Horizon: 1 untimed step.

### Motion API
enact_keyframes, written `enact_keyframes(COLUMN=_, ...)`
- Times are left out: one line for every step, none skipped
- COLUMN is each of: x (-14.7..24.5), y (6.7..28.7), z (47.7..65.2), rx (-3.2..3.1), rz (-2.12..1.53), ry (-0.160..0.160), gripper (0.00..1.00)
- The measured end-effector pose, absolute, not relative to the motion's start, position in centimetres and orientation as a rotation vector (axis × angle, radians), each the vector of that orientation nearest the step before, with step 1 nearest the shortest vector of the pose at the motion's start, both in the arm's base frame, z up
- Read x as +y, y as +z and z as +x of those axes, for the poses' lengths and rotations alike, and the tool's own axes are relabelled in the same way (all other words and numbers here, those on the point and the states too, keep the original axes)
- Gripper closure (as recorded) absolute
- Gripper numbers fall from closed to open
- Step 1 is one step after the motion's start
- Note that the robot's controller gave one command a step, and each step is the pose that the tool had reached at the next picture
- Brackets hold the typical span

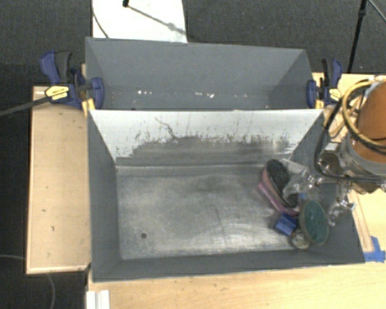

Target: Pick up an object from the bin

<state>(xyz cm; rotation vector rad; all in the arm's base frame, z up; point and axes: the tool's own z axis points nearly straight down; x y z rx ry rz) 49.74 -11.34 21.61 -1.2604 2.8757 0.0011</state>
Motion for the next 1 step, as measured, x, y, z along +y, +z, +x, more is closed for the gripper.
enact_keyframes(x=-13.93, y=12.8, z=50.69, rx=2.656, rz=-1.683, ry=0.006, gripper=0.0)
